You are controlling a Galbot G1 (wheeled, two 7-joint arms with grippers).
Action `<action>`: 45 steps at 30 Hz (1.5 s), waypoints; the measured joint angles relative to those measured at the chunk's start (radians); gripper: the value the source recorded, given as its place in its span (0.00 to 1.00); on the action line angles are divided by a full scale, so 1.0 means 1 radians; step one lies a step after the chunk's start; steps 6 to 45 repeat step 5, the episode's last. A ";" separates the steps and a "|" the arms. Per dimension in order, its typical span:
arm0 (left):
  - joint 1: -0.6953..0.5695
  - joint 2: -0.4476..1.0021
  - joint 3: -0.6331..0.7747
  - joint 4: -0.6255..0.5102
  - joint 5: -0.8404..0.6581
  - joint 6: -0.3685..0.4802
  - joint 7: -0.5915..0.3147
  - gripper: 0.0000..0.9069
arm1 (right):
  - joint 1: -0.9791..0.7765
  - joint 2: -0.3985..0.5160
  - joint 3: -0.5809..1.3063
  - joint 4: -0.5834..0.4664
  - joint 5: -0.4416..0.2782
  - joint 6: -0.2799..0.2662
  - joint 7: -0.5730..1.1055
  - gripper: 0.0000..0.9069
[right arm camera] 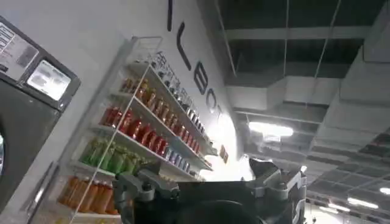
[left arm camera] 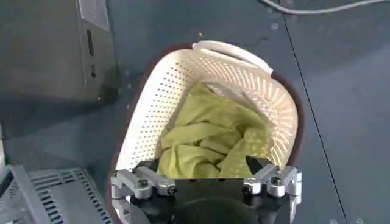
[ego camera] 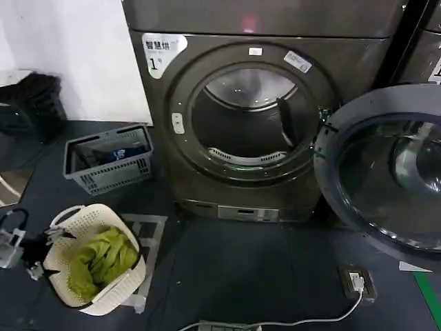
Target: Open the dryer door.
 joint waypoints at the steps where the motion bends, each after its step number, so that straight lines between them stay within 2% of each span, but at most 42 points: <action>1: 0.000 0.000 0.000 0.000 0.002 0.003 0.000 1.00 | 0.000 0.000 0.000 0.000 0.000 0.000 0.000 1.00; 45: -0.001 0.002 -0.004 0.010 0.017 0.018 -0.002 1.00 | -0.001 0.000 0.003 0.000 0.001 0.000 -0.001 1.00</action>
